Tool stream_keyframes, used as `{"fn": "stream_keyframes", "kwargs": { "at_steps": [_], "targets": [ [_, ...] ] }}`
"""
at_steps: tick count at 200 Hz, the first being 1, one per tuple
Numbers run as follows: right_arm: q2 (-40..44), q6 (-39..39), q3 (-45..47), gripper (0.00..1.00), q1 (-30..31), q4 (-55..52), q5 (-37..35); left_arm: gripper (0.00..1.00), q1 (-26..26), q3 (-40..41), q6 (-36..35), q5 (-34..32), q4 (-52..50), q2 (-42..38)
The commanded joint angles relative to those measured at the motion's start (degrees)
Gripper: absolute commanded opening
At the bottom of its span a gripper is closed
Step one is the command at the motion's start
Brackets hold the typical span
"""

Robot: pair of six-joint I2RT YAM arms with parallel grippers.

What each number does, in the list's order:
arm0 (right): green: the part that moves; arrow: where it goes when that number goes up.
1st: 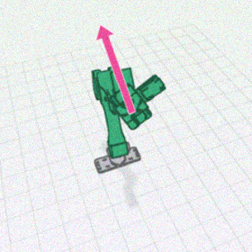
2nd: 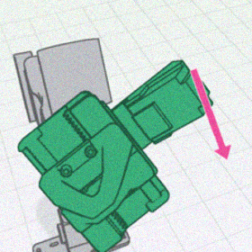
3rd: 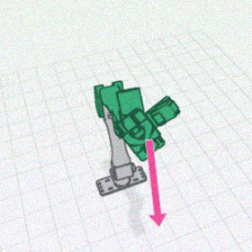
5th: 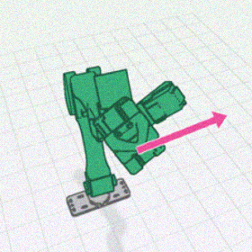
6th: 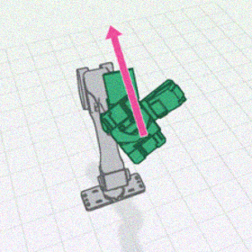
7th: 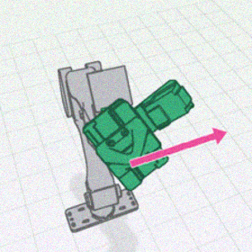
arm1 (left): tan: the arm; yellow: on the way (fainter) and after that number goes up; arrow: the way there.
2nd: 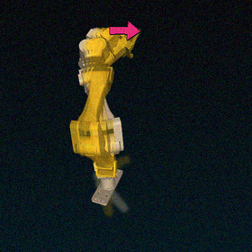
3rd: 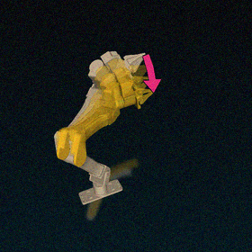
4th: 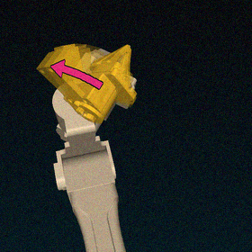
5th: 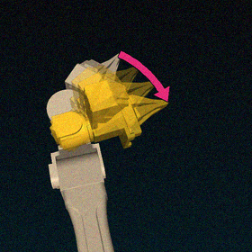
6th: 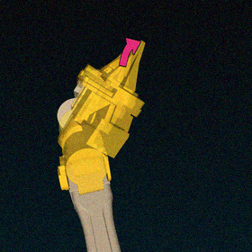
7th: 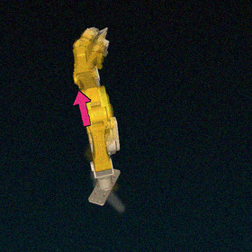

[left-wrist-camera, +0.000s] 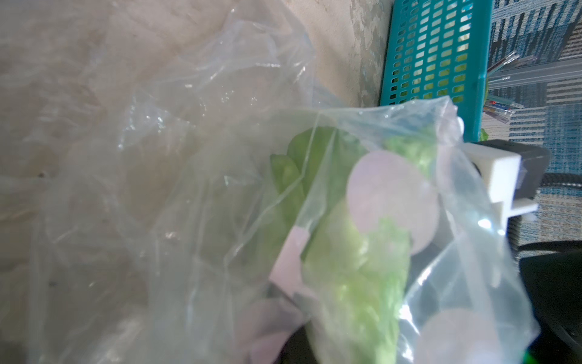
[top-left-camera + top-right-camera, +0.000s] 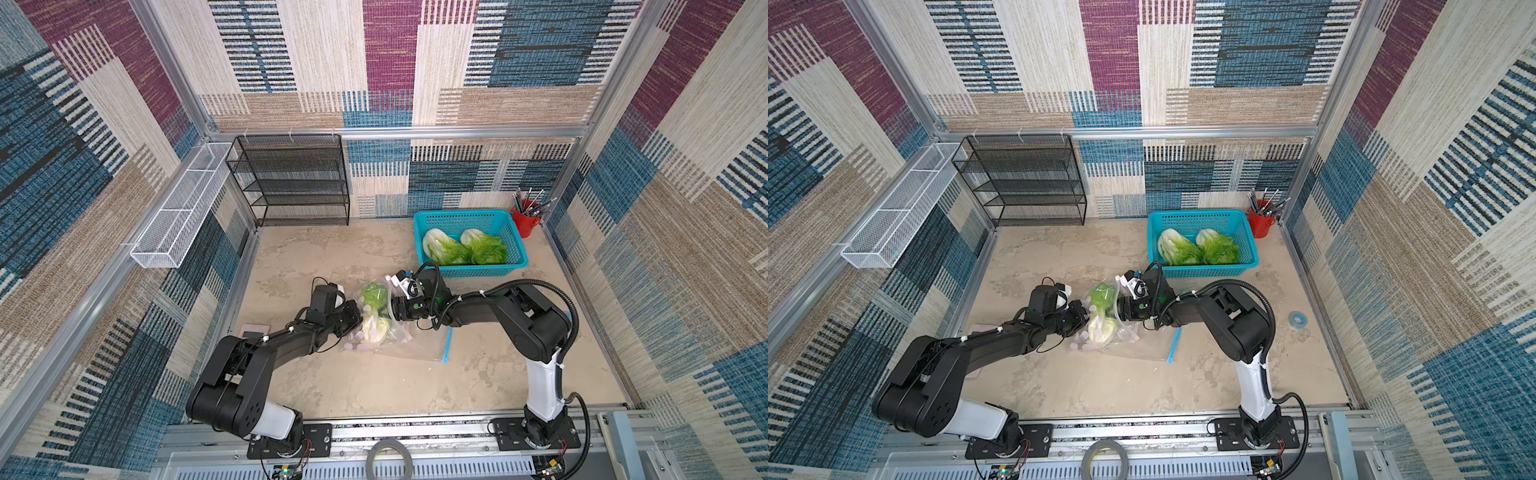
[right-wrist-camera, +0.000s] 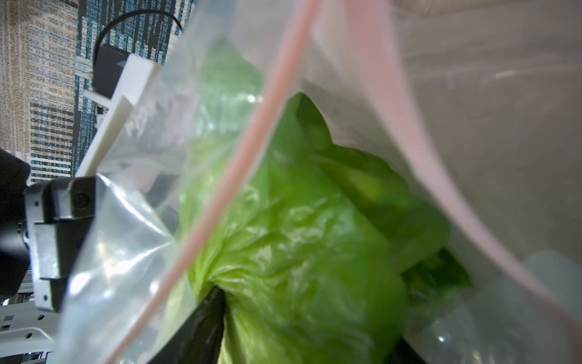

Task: Open the zip-top bag and take out the chinese cabbages
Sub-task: Pick up the Chinese cabbage from the zipper food storage bag.

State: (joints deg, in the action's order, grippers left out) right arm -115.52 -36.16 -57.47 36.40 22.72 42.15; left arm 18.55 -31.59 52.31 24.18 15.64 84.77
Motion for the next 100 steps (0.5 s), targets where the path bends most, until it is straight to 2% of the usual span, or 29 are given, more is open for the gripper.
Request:
{"fn": "stream_keyframes", "kwargs": {
  "at_steps": [1,30,64,71,100],
  "targets": [
    [-0.1,-0.2,0.0,0.43,0.4,0.9,1.2,0.00,0.5,-0.6,0.2,3.3,2.6,0.5],
    [1.1,0.0,0.6,0.21,0.5,1.4,0.9,0.00,0.6,-1.0,-0.7,3.0,1.2,0.1],
    [4.4,1.7,2.0,0.03,0.4,1.3,-0.4,0.00,0.5,-1.1,-2.4,0.6,-2.4,-2.5],
    [5.0,2.2,2.1,0.00,0.4,1.0,-0.9,0.00,0.5,-1.2,-2.7,0.0,-3.2,-3.2],
    [7.1,2.8,3.0,0.00,0.4,1.1,-1.2,0.00,0.4,-1.1,-3.4,-2.3,-6.0,-5.5]
  ]
}}
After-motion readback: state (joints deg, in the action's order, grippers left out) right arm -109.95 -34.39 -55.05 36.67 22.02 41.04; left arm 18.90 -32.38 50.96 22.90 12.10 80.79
